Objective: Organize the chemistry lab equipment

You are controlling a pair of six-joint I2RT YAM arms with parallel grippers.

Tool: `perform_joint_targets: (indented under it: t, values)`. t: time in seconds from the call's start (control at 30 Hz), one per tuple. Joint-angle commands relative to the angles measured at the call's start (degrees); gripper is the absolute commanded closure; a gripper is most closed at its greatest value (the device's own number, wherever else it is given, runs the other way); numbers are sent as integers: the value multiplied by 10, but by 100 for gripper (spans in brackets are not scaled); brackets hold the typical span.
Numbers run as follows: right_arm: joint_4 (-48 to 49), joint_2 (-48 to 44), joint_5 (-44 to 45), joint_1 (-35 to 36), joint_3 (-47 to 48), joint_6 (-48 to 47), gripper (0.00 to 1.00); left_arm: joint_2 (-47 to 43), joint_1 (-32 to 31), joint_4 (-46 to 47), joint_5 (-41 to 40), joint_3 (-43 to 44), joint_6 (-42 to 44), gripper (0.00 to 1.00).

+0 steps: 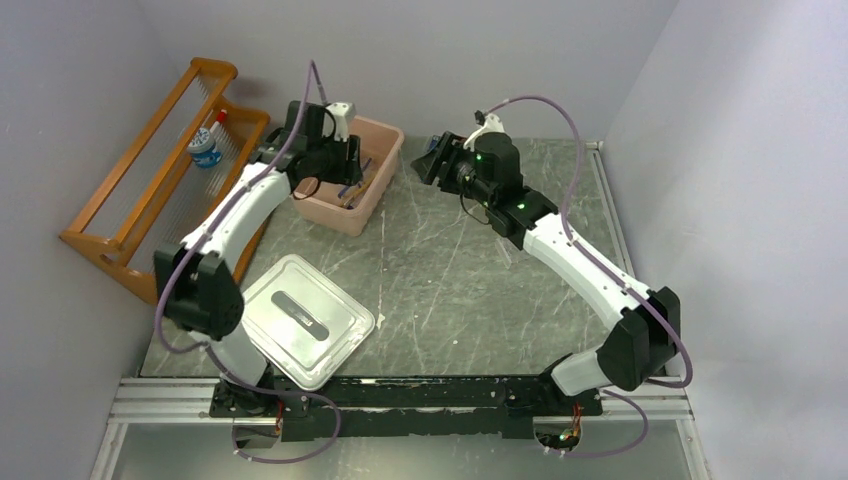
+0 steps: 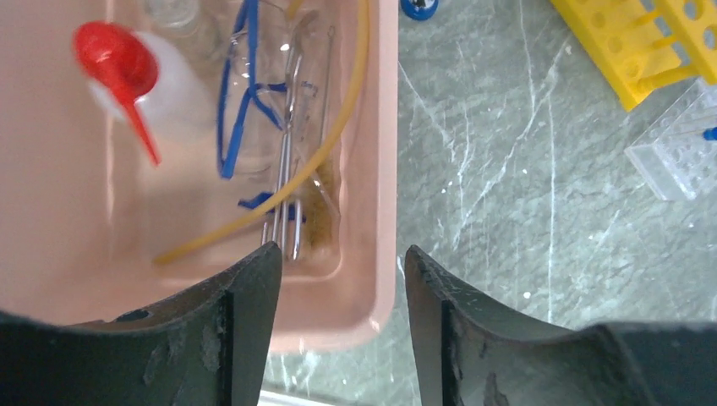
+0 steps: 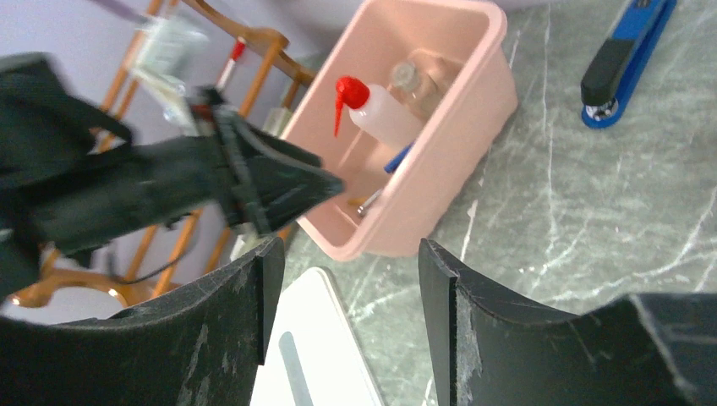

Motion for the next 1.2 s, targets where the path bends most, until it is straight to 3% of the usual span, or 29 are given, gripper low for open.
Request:
perform_joint_targets:
  t: [0.0,0.23,0.4,0.5,0.63,0.77,1.17]
  values:
    - [-30,25,-18,30,-15,-48,38,-120,4,-7,-62,-42,-43,39]
    - [-34,94,67,182,-34,-144,38,-254,4,-1,-164,-107,-71,37]
    - [-42,165,91,267,-30,-196,59,-347,4,-6,-243,-139,-104,36]
    - [-65,218,100,301,0,-215,61,-391,4,-6,-269,-155,-122,33]
    - [-83,277,96,326,45,-229,54,-422,4,-15,-270,-159,-126,32]
    - [-110,335,97,339,88,-235,53,-428,4,-35,-269,-154,-119,32]
    - [-140,396,148,344,135,-232,71,-416,4,-39,-260,-148,-106,31]
